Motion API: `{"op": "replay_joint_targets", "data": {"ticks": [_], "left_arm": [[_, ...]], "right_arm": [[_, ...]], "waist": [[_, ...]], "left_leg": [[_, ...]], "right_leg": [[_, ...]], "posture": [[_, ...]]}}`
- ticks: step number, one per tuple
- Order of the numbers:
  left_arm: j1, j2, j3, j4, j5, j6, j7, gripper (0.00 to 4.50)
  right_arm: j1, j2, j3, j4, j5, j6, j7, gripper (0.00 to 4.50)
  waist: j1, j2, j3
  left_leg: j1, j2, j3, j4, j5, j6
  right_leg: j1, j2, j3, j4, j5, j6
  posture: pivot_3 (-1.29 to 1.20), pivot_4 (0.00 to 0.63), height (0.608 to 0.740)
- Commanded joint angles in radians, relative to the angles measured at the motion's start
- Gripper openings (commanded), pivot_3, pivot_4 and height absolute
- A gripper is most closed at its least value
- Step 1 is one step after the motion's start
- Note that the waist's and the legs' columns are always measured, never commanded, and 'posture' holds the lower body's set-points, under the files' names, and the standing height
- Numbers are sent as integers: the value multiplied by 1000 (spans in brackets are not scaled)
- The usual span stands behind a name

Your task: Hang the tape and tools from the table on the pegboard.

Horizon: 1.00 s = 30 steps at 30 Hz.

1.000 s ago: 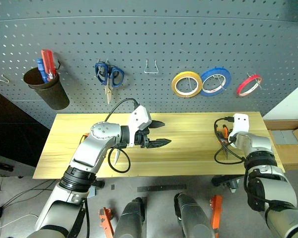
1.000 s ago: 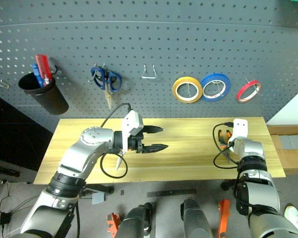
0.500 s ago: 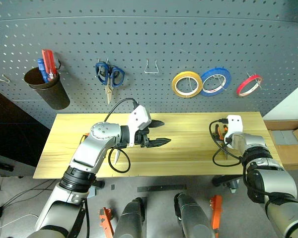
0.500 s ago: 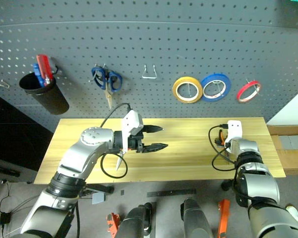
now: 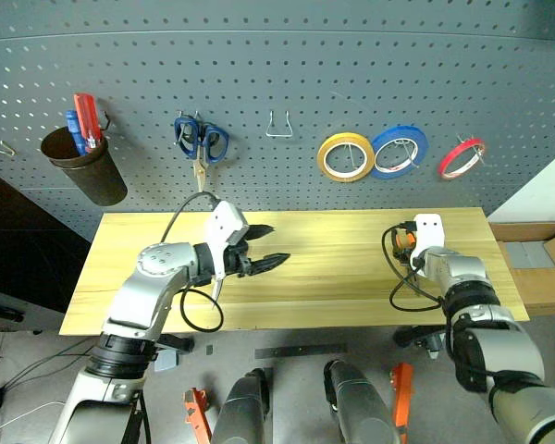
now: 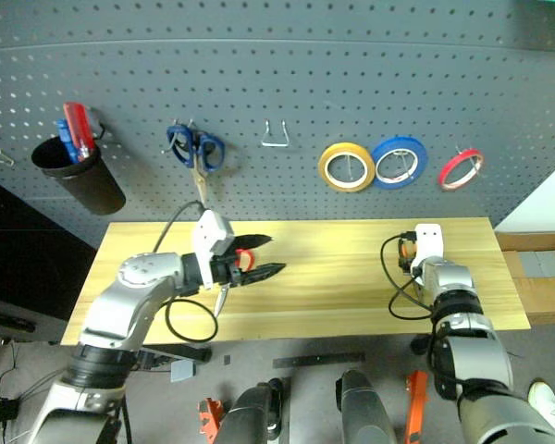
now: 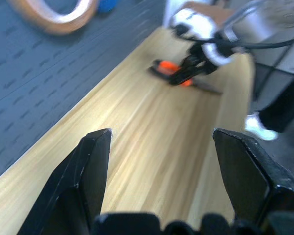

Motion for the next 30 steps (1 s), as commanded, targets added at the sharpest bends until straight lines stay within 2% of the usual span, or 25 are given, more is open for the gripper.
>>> {"op": "replay_joint_targets", "data": {"ticks": [1, 3, 7, 9, 12, 18, 22, 30], "left_arm": [[42, 32, 75, -63, -29, -28, 13, 3524], [78, 29, 150, -73, -64, -40, 32, 3524], [123, 27, 223, -94, -100, -42, 63, 3524], [140, 26, 247, -105, -113, -41, 79, 3524], [145, 19, 270, -108, -116, -57, 110, 3524], [117, -1, 303, -92, -112, -95, 179, 3524], [104, -11, 313, -130, -130, -87, 220, 3524], [67, -18, 290, -188, -174, -47, 263, 3524]], "right_arm": [[88, 36, 46, -430, 29, 136, 6, 2511], [171, 80, 125, -782, 44, 249, -1, 2511], [228, 155, 231, -1157, 63, 397, -27, 2511], [213, 202, 277, -1269, 75, 439, -39, 2511], [146, 257, 310, -1326, 83, 452, -49, 2510], [-87, 334, 274, -1161, 75, 320, -54, 2510], [-268, 405, 180, -899, 80, 127, -102, 2510], [-477, 454, 103, -566, 73, -173, -154, 2510]], "waist": [[0, 0, 0], [0, 1, 0], [3, 1, 0], [6, 1, 0], [7, 0, 0], [11, -2, -2], [17, -8, -6], [34, -9, -8]], "left_leg": [[0, 0, -1, 0, 0, 0], [0, 0, -3, 0, 0, 0], [-1, 1, -6, -1, 0, 0], [-1, 1, -6, 0, 0, 0], [-1, 1, -6, 0, 0, 0], [-1, 0, -7, 1, 1, -1], [-1, 0, -8, -1, 2, -3], [-3, 0, -6, -5, 3, -6]], "right_leg": [[0, 0, 0, 0, 0, 0], [-2, 0, 1, 1, 0, 0], [-3, 0, -1, 1, 0, 0], [-2, 0, -1, 1, 0, 0], [-2, 0, -1, 0, 0, 0], [-2, -1, -2, 0, 0, 0], [-3, -1, -3, 0, 1, -3], [-8, -1, -3, 1, 2, -3]], "posture": [[-93, 255, 740], [-88, 259, 740], [-83, 262, 740], [-79, 260, 740], [-70, 253, 740], [-38, 217, 740], [5, 189, 740], [45, 172, 740]]}}
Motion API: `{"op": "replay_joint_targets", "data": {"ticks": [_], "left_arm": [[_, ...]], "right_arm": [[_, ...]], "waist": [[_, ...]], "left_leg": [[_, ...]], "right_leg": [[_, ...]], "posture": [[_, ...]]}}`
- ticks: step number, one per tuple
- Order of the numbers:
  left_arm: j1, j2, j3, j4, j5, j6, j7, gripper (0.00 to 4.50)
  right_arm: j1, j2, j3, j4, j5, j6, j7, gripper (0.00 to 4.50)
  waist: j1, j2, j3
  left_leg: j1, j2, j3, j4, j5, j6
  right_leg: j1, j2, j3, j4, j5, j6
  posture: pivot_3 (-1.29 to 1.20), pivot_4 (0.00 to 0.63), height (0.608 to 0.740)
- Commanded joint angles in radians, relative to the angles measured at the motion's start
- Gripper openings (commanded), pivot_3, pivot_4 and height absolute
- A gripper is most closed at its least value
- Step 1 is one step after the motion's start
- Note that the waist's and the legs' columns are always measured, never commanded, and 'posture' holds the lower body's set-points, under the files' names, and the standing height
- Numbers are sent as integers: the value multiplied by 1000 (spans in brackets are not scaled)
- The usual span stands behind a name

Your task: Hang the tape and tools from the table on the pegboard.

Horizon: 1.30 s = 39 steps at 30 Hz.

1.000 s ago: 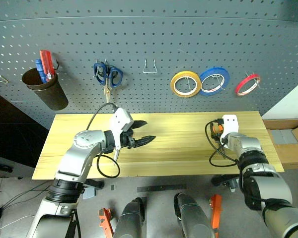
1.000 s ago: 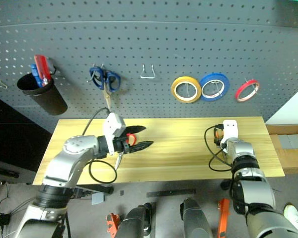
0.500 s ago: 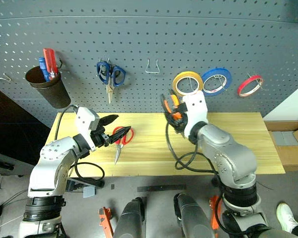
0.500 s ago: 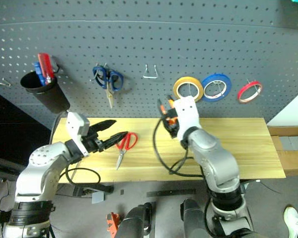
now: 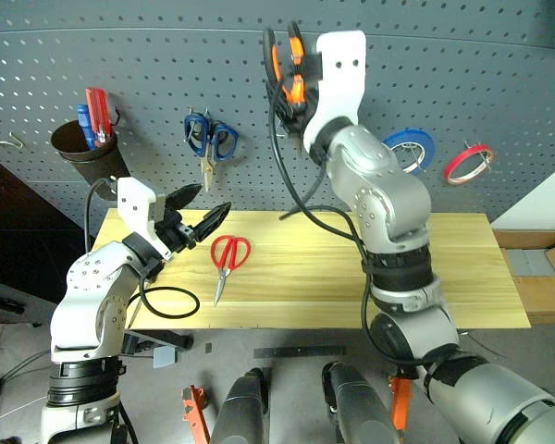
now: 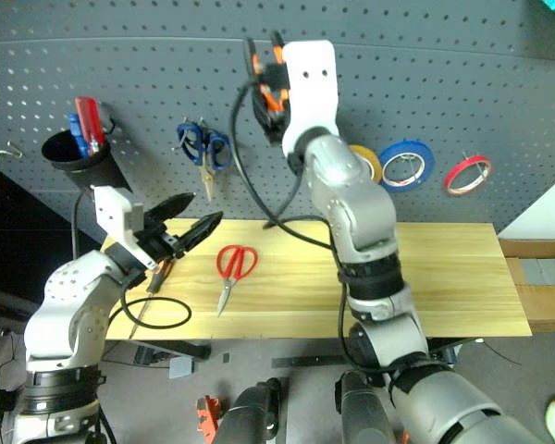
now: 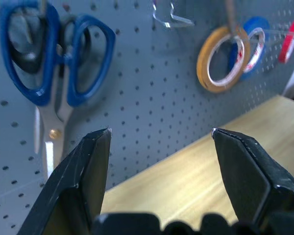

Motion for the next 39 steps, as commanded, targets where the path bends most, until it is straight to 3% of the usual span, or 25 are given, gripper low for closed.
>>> {"op": "replay_joint_targets", "data": {"ticks": [1, 7, 14, 24, 35, 39], "left_arm": [[-23, 1, -1, -74, -26, 8, 17, 3524], [-42, -1, -19, -65, -19, 2, 20, 3524], [-65, -9, -49, -43, -5, -17, 17, 3524], [-75, -8, -58, -22, 2, -31, 11, 3524], [-80, -14, -78, -2, 15, -49, 9, 3524], [-86, -15, -80, 15, 20, -54, 9, 3524]], "right_arm": [[-93, 7, -29, 95, 1, -157, -15, 2510], [-136, -19, -15, 278, -38, -344, -16, 2510], [-69, -60, 48, 396, -132, -519, -20, 2508], [19, -58, 62, 291, -151, -464, -23, 2507], [72, -54, 55, 332, -159, -371, -46, 2505], [91, -61, 68, 336, -180, -335, -54, 3802]], "waist": [[3, 0, 0], [13, -2, -2], [27, -4, -5], [28, -4, -5], [29, -5, -6], [29, -5, -10]], "left_leg": [[0, 0, 0, 0, 0, 0], [-2, 0, 2, 0, 1, -2], [-2, -1, 3, 1, 4, -4], [-2, 0, 2, 0, 4, -5], [-2, 0, 2, 1, 4, -5], [-2, 0, 2, 1, 4, -5]], "right_leg": [[-1, 0, 0, 0, 0, 0], [-1, 0, -1, 1, 1, -1], [-1, 2, -2, 2, 2, -4], [-1, 3, -2, 2, 3, -5], [-2, 3, -2, 2, 3, -5], [-2, 3, -2, 2, 3, -5]], "posture": [[46, 171, 740], [53, 167, 740], [51, 173, 740], [41, 175, 740], [40, 177, 740], [37, 177, 740]]}}
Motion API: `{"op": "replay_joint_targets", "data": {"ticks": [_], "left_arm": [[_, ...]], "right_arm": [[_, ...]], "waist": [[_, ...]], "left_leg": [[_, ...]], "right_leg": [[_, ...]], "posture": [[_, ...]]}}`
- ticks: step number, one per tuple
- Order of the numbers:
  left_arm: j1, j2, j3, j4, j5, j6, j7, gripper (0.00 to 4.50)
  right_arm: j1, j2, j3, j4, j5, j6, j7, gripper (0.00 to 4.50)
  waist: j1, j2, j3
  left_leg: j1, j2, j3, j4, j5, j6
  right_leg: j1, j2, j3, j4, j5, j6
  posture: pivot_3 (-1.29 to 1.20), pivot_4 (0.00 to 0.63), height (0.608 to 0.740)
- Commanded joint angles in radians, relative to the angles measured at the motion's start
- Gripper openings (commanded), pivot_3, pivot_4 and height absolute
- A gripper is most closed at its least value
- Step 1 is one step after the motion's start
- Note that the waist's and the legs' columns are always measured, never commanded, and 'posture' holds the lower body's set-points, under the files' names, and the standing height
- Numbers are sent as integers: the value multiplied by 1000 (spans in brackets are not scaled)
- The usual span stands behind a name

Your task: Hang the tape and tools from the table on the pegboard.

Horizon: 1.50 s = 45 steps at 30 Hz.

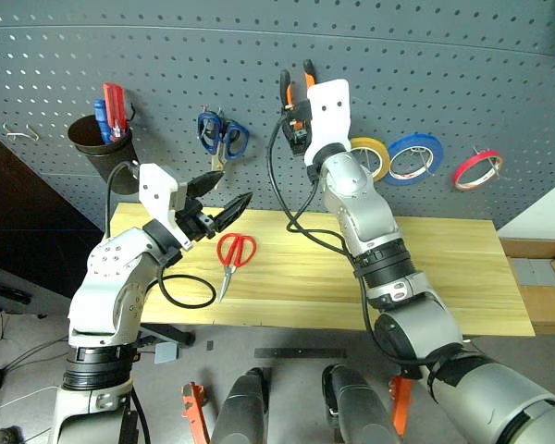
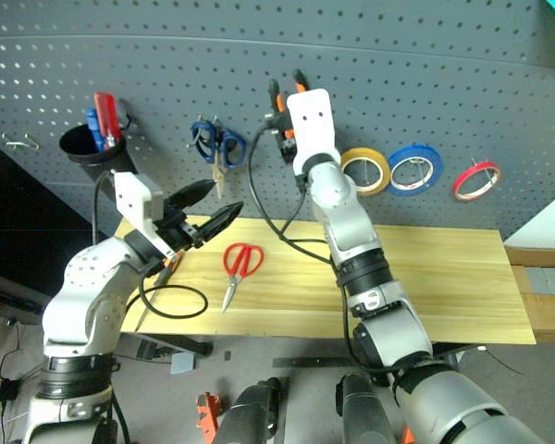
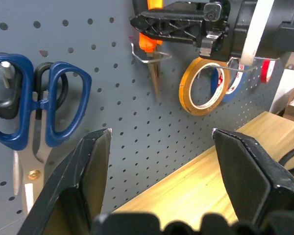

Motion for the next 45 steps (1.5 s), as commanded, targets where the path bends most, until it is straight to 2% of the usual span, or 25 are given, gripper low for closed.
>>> {"op": "replay_joint_targets", "data": {"ticks": [1, 2, 8, 13, 18, 24, 27, 41, 44, 45], "left_arm": [[-15, -1, 3, -6, 4, -24, -2, 3524], [-15, -1, 2, -2, 8, -27, 2, 3524], [-13, -15, 2, 14, 32, -26, 40, 3524], [19, -22, -15, 7, 58, 55, 107, 3524], [132, 4, -90, -12, 161, 225, 207, 3524], [126, -3, -121, 83, 229, 467, 323, 3524], [97, -5, -155, 145, 254, 528, 329, 3524], [-101, -129, -180, 531, 318, 491, 383, 3524], [-119, -137, -185, 574, 326, 469, 377, 3004], [-123, -138, -183, 588, 326, 462, 376, 2656]], "right_arm": [[16, -10, 7, -14, -18, 28, -6, 4184], [26, -11, 15, -21, -21, 45, 0, 4477], [101, -23, 47, -99, -41, 155, 24, 4477], [184, -26, 98, -214, -27, 292, 107, 4477], [324, -75, 242, -464, 47, 517, 330, 4477], [427, -156, 331, -706, 122, 715, 452, 4477], [439, -165, 342, -742, 130, 751, 450, 4477], [431, -165, 357, -766, 146, 780, 449, 4477], [430, -168, 359, -769, 145, 779, 449, 4500], [431, -169, 358, -770, 145, 779, 449, 4500]], "waist": [[0, -1, -3], [0, -1, -4], [0, -1, -6], [-3, -1, -7], [-7, 1, -16], [-4, 1, -16], [-6, 1, -16], [-2, 0, -17], [-3, 0, -17], [-4, 0, -17]], "left_leg": [[0, 0, 0, 0, 0, 0], [0, 0, 0, 0, 0, 0], [0, 0, 0, 0, 0, 0], [0, 0, 1, 0, 0, 0], [0, 0, 0, 0, 0, 1], [2, 0, -2, 2, 0, 1], [9, -1, -3, 2, 0, 1], [8, 0, -4, 4, 0, 1], [8, 0, -4, 4, 0, 1], [7, 0, -4, 4, 0, 1]], "right_leg": [[0, 0, 0, 0, 0, 0], [0, 0, 0, 0, 0, 0], [0, 0, 0, 0, 0, 0], [0, 0, 0, 0, 0, 0], [0, 0, 1, 0, 0, 0], [2, 1, -1, 2, 0, 0], [11, 2, -3, 0, 0, 0], [10, 0, -3, 0, 0, 0], [10, 0, -3, 0, 0, 0], [10, 0, -3, 0, 0, 0]], "posture": [[36, 177, 740], [35, 177, 740], [26, 176, 740], [14, 178, 740], [6, 189, 740], [-6, 203, 740], [-11, 209, 740], [-30, 209, 740], [-38, 212, 740], [-42, 212, 740]]}}
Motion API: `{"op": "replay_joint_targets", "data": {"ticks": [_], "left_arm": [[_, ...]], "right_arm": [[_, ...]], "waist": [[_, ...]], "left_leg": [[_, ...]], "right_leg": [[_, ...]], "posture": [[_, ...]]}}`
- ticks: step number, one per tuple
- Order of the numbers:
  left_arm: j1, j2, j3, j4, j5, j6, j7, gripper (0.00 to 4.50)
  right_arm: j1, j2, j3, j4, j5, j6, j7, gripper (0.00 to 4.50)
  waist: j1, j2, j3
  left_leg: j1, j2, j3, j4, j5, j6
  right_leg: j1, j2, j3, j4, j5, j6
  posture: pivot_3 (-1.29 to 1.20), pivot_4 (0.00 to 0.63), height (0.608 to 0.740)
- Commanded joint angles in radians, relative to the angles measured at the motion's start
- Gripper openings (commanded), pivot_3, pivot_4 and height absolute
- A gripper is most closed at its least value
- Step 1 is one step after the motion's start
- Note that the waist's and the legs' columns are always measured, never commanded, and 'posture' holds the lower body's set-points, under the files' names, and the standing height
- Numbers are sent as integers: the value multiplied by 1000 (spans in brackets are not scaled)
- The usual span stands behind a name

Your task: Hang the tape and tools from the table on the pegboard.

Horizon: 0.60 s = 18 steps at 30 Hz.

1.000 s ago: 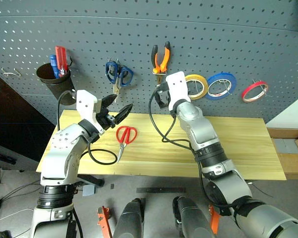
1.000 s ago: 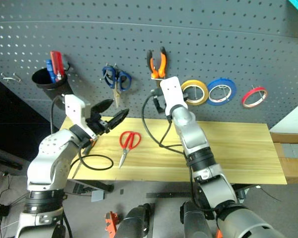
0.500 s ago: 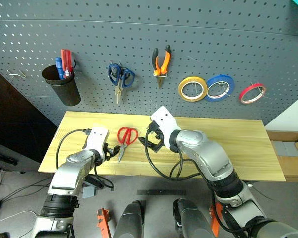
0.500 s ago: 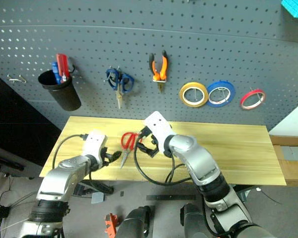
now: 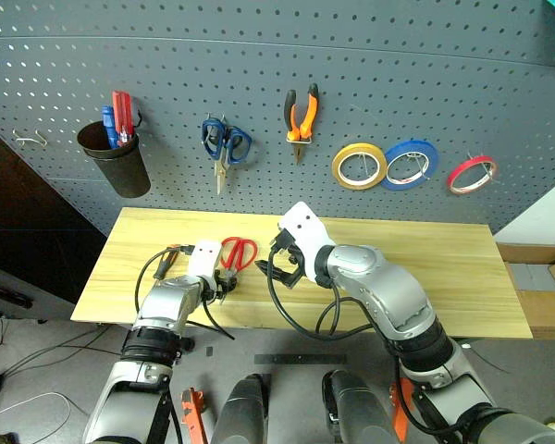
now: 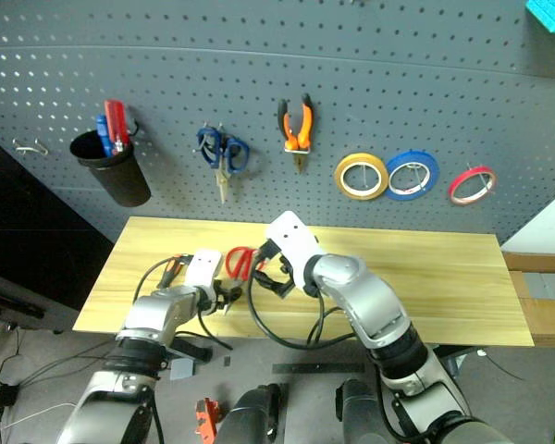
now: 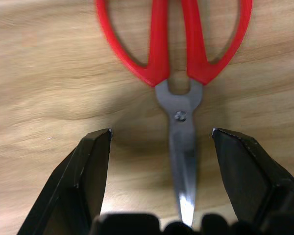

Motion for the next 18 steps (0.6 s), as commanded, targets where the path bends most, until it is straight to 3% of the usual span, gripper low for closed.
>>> {"op": "replay_joint_targets", "data": {"ticks": [1, 7, 14, 18], "left_arm": [[-16, -6, 11, 38, 15, -37, -3, 2324], [-25, -4, 9, 92, 36, -86, -6, 315], [28, -6, 2, 30, 42, -242, -44, 243], [157, 24, 29, -158, 28, -317, -76, 243]], "right_arm": [[-12, -1, 2, -55, 14, -5, 6, 4500], [-2, -31, -5, -75, 14, 1, 10, 4500], [10, -90, -20, -118, 26, 10, 27, 4500], [45, -180, -32, -227, 46, -11, 74, 4500]], "waist": [[-1, 0, 0], [-3, 0, 0], [-12, 0, 0], [-19, 0, 0]], "left_leg": [[0, 0, 0, 0, 0, 0], [0, 0, 0, 0, 0, 0], [0, 1, 0, 0, 0, 0], [-1, 1, -2, -1, 0, 0]], "right_leg": [[0, 0, 0, 0, 0, 0], [0, 0, 0, 0, 0, 0], [0, -1, 0, 0, 0, 0], [0, -2, 1, -1, 0, 0]], "posture": [[-44, 212, 740], [-59, 218, 740], [-72, 220, 740], [-74, 226, 740]]}}
